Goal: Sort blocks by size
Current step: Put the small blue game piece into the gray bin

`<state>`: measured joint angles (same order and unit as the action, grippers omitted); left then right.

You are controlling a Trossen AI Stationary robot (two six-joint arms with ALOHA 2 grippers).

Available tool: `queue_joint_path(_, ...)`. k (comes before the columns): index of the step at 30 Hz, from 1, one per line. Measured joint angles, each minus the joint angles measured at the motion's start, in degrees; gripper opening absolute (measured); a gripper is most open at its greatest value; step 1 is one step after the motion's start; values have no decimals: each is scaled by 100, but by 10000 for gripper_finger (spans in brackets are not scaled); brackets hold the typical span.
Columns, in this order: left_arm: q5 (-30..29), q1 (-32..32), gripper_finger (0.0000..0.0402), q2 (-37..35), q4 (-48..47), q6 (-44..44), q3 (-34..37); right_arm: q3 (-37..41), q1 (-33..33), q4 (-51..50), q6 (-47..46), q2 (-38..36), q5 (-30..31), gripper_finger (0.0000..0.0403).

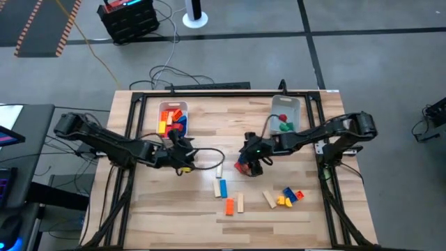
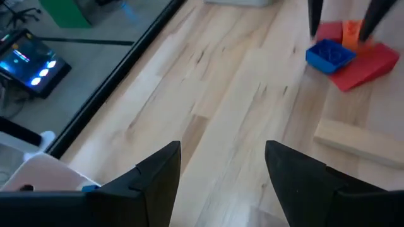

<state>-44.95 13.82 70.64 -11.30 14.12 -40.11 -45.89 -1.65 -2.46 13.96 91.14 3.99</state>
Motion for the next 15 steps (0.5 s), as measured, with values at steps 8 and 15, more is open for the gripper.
queue_joint_path(8,2,69,224,-1046,99,285,572,-902,57,-1299,453,820,-21,253)
queue_joint_path(15,26,124,224,-1348,46,502,828,-1007,344,-1734,624,867,-21,253)
